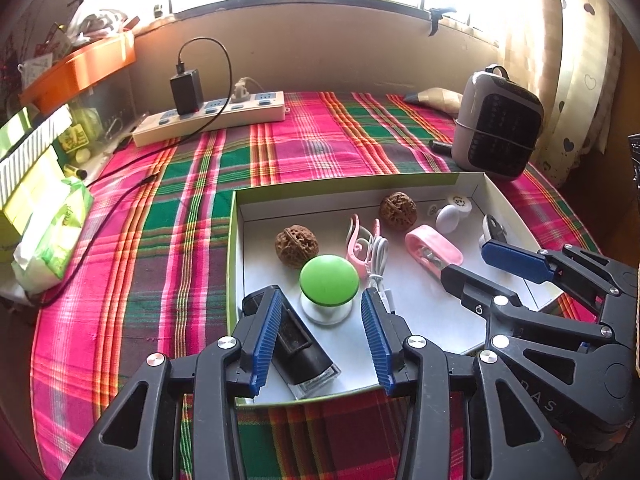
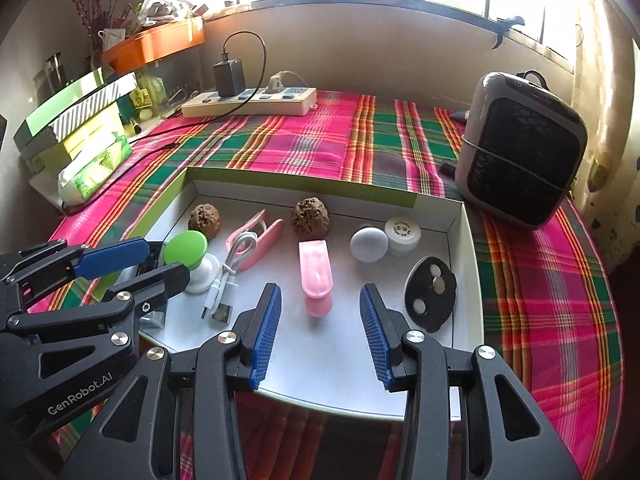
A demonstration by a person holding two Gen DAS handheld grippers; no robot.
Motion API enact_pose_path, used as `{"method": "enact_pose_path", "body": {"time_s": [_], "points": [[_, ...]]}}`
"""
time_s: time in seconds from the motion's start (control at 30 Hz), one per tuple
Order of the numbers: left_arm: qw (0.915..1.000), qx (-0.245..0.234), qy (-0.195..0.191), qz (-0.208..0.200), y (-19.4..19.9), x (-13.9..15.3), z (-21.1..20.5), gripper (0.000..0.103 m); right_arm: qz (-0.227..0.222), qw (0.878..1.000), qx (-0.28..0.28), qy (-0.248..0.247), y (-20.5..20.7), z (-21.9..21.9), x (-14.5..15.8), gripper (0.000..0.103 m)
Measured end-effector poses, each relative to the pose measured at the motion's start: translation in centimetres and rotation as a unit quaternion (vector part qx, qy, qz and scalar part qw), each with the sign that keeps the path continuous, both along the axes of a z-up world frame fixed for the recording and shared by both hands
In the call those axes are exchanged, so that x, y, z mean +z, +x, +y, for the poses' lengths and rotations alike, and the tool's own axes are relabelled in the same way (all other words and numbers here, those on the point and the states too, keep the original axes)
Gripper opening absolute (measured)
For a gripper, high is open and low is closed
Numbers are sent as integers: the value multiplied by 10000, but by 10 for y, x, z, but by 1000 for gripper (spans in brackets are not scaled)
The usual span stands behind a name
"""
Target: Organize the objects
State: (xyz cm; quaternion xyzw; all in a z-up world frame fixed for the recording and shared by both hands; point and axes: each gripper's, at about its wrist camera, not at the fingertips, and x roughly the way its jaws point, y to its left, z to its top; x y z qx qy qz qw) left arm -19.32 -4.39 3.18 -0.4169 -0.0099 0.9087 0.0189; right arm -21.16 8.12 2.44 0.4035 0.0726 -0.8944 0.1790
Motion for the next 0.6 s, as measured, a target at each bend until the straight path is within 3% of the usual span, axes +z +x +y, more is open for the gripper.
{"method": "enact_pose_path", "body": {"time_s": [0.6], "points": [[9998,200,-26,88,43,5,2,40,246,9995,-100,-172,43,6,15,42]]}}
